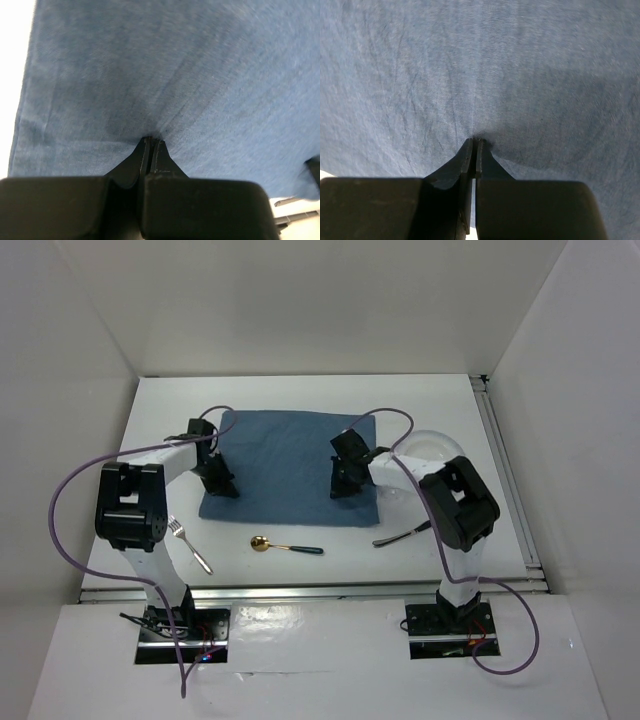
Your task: Set the dinner table for one person
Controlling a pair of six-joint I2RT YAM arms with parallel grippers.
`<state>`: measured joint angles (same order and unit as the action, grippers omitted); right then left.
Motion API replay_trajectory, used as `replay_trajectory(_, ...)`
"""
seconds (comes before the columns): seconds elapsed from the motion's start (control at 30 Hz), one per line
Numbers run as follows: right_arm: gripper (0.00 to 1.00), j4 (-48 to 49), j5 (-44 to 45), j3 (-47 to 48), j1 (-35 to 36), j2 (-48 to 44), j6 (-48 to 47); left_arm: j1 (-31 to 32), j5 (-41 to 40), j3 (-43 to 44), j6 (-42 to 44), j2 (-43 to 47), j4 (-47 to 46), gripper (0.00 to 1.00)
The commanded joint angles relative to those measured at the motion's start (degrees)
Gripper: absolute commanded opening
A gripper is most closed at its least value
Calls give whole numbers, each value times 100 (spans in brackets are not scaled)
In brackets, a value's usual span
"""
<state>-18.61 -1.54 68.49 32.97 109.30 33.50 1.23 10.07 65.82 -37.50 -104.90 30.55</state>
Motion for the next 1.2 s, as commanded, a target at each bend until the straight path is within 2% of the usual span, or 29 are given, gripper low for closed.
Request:
replay_trajectory(0.0, 0, -363, 277, -467, 245, -197, 157, 26, -399, -70, -65, 181, 110, 0)
replay_trajectory(0.2, 0, -363, 347, -697, 245, -619, 210, 87, -514, -333, -170, 874, 197, 0)
replay_trajectory(0.37, 0, -520, 567, -302, 245, -796, 8, 149, -637, -281, -170, 1103, 329, 0)
replay_trajectory(0.77, 0, -670, 1015, -257, 245, -84, 78, 202, -804, -816, -285, 1104, 329, 0)
replay_trajectory(1.17, 0, -943, 1314, 297, -10, 461, 25, 254, -910, -799, -346, 998, 391, 0)
